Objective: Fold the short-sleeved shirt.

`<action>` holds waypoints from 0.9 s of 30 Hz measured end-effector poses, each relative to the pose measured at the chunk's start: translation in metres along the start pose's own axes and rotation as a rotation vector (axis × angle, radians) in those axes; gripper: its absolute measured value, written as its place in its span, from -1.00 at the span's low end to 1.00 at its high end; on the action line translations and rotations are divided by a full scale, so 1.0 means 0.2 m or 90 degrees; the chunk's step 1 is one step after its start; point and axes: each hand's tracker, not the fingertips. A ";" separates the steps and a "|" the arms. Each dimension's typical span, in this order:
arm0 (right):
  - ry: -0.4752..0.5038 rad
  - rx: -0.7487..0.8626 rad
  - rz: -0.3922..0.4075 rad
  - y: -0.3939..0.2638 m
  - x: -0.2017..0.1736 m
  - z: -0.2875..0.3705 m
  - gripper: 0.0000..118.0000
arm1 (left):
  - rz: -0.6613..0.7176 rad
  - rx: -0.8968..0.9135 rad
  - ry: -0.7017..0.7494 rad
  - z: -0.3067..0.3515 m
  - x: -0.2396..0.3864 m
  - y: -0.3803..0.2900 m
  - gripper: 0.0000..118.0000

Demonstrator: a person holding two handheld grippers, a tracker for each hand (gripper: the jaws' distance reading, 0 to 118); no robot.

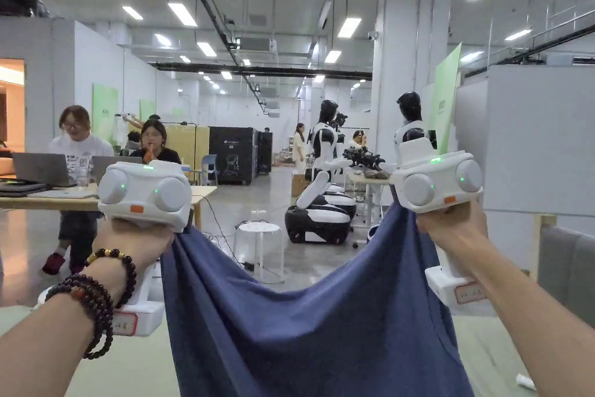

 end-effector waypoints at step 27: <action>-0.027 -0.040 -0.045 -0.29 -0.14 -0.46 -0.94 | -0.045 0.041 0.094 -0.50 0.06 -0.14 -0.98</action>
